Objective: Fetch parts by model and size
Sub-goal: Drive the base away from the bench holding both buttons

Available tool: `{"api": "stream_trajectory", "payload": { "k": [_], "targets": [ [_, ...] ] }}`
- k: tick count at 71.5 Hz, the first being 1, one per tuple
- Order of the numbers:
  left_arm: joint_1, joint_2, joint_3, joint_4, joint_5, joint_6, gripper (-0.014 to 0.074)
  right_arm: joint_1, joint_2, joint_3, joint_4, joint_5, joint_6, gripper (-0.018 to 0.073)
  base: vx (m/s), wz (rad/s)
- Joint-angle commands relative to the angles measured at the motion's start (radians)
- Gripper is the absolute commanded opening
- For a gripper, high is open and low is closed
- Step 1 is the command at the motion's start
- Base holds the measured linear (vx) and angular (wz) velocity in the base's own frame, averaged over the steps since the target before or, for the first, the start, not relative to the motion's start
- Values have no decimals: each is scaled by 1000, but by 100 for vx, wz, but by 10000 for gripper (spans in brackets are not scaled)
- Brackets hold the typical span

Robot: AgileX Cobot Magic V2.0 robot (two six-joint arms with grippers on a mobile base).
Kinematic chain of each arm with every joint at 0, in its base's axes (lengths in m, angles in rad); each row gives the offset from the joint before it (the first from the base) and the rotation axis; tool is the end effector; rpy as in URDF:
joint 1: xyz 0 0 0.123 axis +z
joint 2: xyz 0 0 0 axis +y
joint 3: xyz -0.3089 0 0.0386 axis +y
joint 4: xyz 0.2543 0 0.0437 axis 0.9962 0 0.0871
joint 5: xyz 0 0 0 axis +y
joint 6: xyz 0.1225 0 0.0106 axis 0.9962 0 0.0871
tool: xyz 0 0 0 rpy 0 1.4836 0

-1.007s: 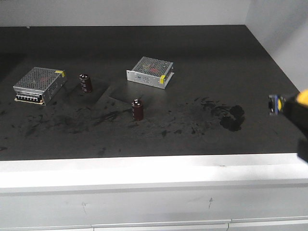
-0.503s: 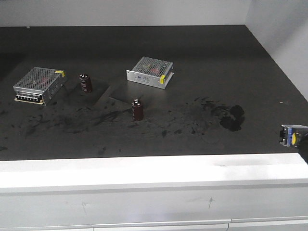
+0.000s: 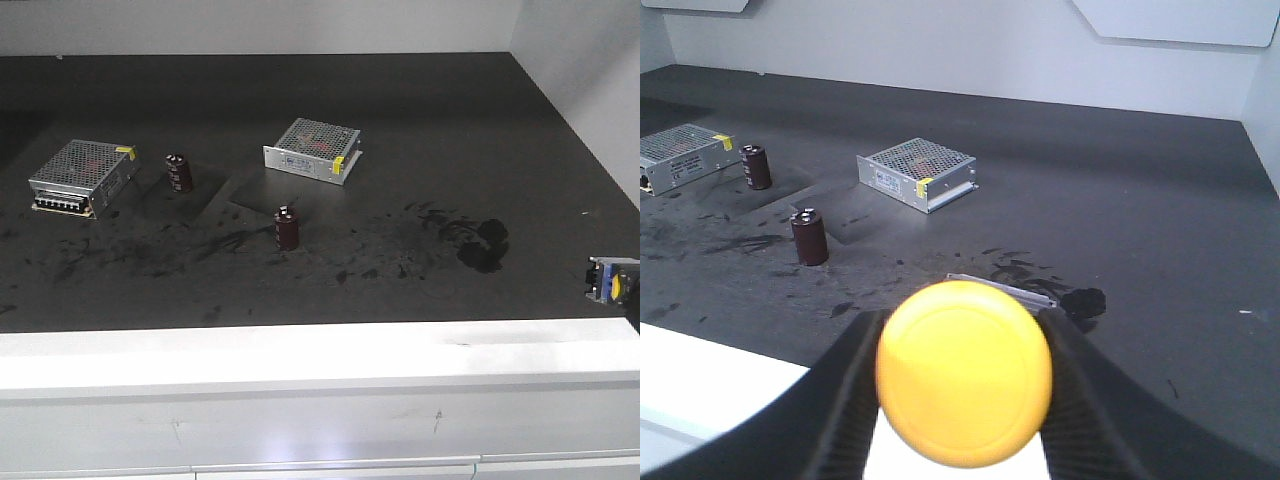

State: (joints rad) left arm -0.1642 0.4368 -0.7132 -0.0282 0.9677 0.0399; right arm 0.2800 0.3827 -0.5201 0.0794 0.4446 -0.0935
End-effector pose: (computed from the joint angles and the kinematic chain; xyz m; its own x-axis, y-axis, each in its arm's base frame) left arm 0.0689 -0.0143 0.3302 -0.5557 0.1163 -0.8232 0.1956 0.9807 0.0065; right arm 0.0889 0.0299 0.3255 -0.2018 -0.0807 -0.9761 -0.3127 0.9498 -0.0139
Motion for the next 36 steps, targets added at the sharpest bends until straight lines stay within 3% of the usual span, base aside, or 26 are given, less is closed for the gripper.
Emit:
{"api": "stream_trajectory", "payload": {
  "k": [1,18,36],
  "targets": [
    [-5,7,-22,-7,-69,-1,-6,-4,7,-28,-3,-86,-10,-10,0,1],
    [-5,7,-22,-7,-69,-1,-6,-4,7,-28,-3,-86,-10,-10,-3,11],
    [-5,7,-22,-7,-69,-1,-6,-4,7,-28,-3,-86,-3,-10,-8,43]
  ]
}}
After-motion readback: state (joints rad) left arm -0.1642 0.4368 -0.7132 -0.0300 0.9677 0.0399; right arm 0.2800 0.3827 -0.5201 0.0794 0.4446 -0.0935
